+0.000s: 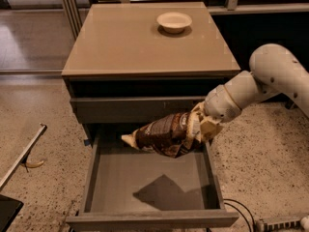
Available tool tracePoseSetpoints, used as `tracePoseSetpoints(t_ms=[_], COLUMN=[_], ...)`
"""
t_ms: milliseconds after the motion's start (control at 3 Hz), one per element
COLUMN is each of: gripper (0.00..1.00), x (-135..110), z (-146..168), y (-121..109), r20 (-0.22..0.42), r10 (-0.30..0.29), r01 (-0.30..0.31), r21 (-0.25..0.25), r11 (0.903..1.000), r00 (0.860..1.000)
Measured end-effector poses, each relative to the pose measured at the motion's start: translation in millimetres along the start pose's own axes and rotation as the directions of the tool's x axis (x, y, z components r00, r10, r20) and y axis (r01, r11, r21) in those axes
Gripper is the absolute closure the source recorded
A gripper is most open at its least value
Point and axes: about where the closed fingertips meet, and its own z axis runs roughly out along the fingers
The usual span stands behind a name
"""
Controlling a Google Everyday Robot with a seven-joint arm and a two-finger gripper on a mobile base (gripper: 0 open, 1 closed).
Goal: Place brown chip bag into middle drawer
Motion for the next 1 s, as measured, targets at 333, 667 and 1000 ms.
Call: tracePoseSetpoints(t_ms=[333, 667, 1000], gripper=[1.0, 1.0, 1.0], x=[42.0, 74.7, 105.6], z=[57.2, 107.3, 149.6], y=[5.9, 7.6, 1.8], r20=[-0.054, -0.114, -0.208], r10=[0.034, 0.089, 0.182], r01=[-0.04, -0.104, -0.199], r21=[-0.11, -0.136, -0.063], r11=[0.9931, 0.9852, 0.978], r00=[0.998, 0.989, 0.961])
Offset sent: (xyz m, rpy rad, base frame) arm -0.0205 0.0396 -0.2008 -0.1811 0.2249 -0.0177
